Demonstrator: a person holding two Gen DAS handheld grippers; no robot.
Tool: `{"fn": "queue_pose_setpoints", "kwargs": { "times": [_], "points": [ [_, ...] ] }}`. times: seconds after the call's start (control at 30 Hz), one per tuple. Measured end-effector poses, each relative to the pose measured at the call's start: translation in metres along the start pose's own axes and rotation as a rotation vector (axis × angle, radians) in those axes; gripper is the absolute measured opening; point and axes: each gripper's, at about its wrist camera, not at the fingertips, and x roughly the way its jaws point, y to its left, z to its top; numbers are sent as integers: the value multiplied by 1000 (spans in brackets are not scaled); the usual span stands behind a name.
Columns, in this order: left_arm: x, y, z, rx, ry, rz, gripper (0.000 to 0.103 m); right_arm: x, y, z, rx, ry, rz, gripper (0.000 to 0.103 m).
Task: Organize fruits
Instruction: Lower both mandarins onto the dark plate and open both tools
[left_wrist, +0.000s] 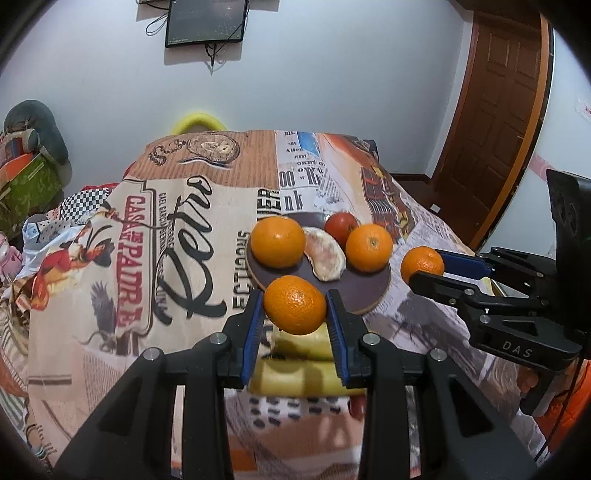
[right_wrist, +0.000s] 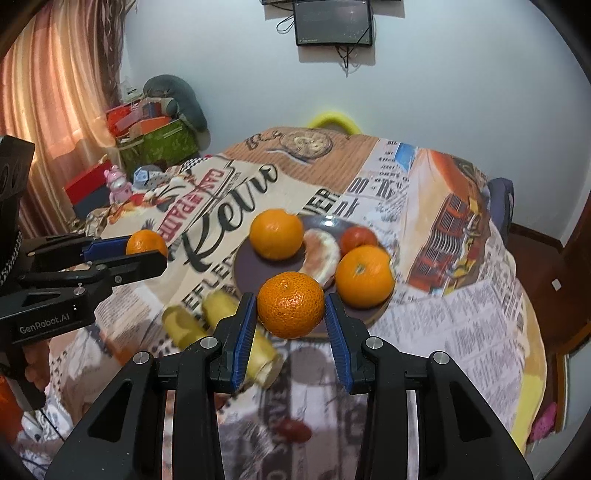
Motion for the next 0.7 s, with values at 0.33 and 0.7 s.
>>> {"fn": "queue_pose_setpoints", "kwargs": {
  "times": [0.33, 0.7],
  "points": [
    [40, 11, 19, -15, 8, 3, 33, 27, -24, 9, 33, -5, -10, 35],
    [92, 12, 24, -21, 61, -3, 33, 68, -38, 2, 55, 63, 6, 35]
  ]
}}
